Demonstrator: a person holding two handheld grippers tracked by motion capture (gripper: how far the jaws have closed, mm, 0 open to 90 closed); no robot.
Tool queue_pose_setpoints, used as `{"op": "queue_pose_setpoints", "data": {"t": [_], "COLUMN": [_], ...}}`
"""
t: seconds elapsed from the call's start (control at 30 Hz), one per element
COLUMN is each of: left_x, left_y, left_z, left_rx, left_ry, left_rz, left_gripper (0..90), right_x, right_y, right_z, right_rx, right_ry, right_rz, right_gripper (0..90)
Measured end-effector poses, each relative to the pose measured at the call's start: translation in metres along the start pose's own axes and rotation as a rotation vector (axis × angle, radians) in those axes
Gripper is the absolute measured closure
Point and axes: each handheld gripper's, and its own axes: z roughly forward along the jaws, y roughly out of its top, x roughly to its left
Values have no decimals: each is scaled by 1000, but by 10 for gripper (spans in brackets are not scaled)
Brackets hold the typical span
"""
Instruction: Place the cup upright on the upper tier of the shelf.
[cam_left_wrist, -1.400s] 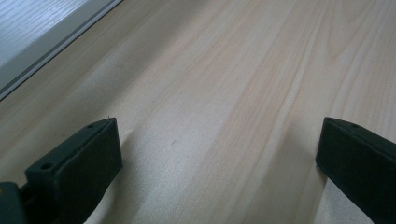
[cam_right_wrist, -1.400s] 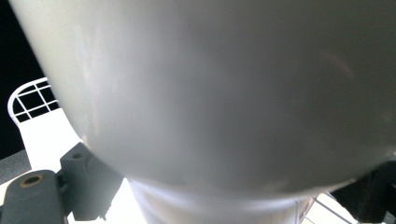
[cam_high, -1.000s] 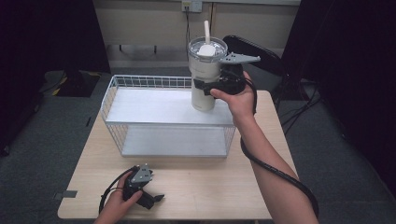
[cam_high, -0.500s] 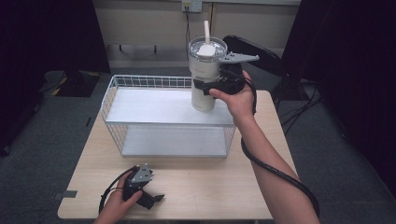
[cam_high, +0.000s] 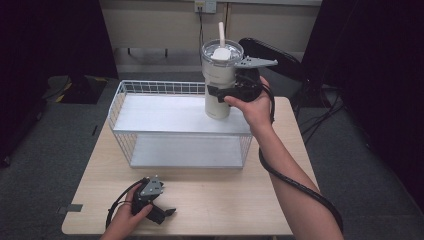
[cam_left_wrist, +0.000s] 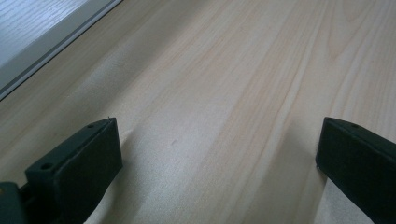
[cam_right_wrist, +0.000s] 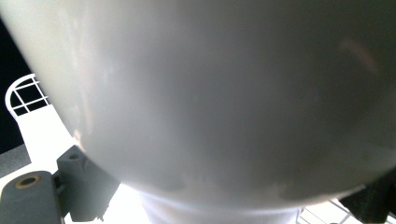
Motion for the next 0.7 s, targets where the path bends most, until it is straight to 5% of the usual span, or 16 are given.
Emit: {"op": "queue_pose_setpoints", "data": {"t": [0.7], "left_x": [0], "left_y": [0], "left_z": [0], "left_rx": [-1], "left_ry": [1], "left_rz": [0], "left_gripper": [0], "right_x": [-1], "right_y": [-7], "right_z": [-2], "right_rx": [10], "right_ry": [7], "right_rz": [16], "right_gripper": [94]}}
